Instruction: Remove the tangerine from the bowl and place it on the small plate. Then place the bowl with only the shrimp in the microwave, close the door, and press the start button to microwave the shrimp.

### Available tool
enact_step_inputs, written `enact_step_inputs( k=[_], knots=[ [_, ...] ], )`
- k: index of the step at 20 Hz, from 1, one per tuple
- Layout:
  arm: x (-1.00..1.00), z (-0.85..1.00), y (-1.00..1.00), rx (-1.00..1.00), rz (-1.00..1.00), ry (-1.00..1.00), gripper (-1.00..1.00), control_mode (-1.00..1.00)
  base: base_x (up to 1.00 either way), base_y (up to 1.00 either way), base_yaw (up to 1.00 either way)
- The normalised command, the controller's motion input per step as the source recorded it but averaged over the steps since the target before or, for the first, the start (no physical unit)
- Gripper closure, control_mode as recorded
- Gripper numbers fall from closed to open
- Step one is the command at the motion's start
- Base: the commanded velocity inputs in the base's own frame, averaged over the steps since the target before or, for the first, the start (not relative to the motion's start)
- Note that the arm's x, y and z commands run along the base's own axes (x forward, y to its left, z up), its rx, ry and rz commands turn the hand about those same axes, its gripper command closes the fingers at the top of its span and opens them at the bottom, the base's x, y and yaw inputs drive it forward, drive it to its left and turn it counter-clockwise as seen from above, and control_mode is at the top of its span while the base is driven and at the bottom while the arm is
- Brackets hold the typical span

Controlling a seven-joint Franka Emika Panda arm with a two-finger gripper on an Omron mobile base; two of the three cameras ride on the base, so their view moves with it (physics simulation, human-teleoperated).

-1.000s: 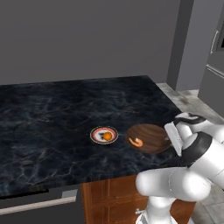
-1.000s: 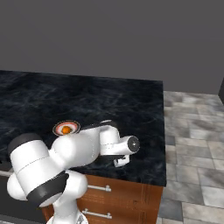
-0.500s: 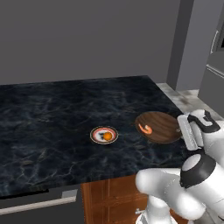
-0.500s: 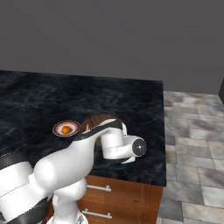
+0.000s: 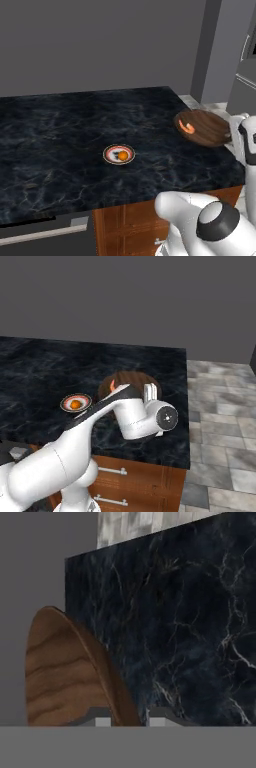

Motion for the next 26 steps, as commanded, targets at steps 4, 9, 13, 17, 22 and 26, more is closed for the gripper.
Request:
enact_step_inputs(
  k=[4,9,13,17,22,26],
  knots=[
    [-0.73,1.00,-0.02,0.09,-0.15,0.00,1.00,-1.00,0.00,0.00,0.00],
    [-0.71,0.92,0.00,0.03,-0.17,0.00,1.00,-1.00,0.00,0.00,0.00],
    [-0.46,0.63,0.08,0.00,-0.15,0.00,1.00,-1.00,0.00,0.00,0.00],
    [-0.02,0.07,0.76,-0.07,-0.03,0.06,1.00,-1.00,0.00,0.00,0.00],
    [0.03,-0.05,0.95,-0.14,0.00,0.14,1.00,-1.00,0.00,0.00,0.00],
    [0.00,-0.21,0.43,-0.03,0.03,0.05,1.00,-1.00,0.00,0.00,0.00]
  ],
)
